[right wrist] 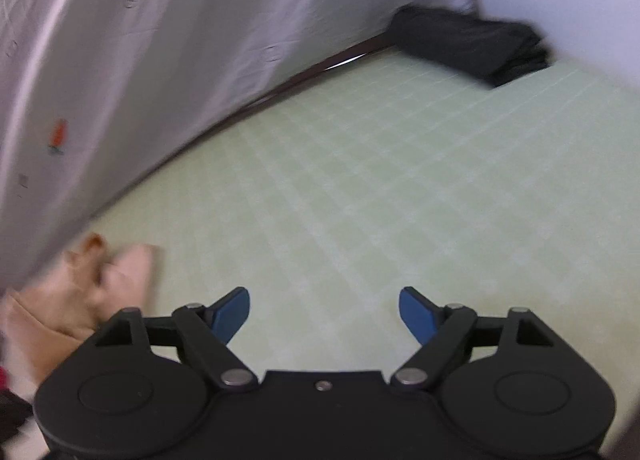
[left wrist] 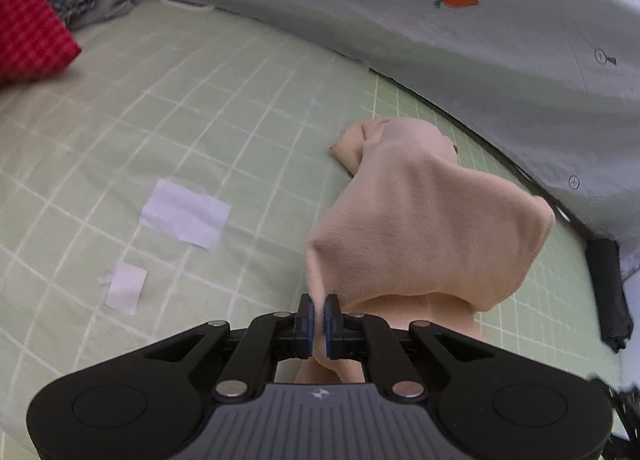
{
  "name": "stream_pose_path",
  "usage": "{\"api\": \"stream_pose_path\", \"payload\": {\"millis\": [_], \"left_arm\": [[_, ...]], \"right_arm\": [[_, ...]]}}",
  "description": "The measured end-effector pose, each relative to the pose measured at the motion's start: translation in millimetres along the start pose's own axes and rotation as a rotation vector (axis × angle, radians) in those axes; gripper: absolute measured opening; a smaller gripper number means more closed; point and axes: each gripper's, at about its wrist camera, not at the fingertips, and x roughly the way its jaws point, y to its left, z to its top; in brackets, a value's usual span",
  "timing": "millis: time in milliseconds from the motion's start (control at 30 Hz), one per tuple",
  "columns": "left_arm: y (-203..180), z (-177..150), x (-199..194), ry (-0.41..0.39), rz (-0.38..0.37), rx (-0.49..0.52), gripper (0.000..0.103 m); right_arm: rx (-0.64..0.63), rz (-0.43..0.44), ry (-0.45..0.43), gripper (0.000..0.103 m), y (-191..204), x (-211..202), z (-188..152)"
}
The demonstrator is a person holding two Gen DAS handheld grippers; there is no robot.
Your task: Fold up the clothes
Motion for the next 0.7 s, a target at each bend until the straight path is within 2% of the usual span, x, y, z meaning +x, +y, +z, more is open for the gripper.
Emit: {"api": "stream_pose_path", "payload": {"millis": [33,167,267,400,533,633,700], "left_arm": [[3,0,1,0.006,-0.007,-0.01,0.006],[11,1,9,0.038,-0.031,-0.034,0.006],[12,3,13,0.054,-0.036,-0.031,0.007],[16,4,15,0.068,-0.048,-0.058,0.007],[25,6,16,0.074,-0.066,-0.113,0.008],[26,6,15,0.072,-0.064,-0.116,0.009],[25,7,15,0.073,-0.061,-0.115,0.009]], "right_arm": [[0.007,0.039,0.018,0.074,9,10,2],[-0.041,0.163,0.092,0.055,52,51,7],[-0.064,0.232,0.154,0.048,80,81,6],[-0.073,0.318,0.227,0.047,112,115,3],[-0.113,0.36,0.269,0.047,133,125,-8],[-0.05,0.425,0.3,0.047,132,121,-8],[0.07,0.472,0.348,0.047,127,125,-10]]}}
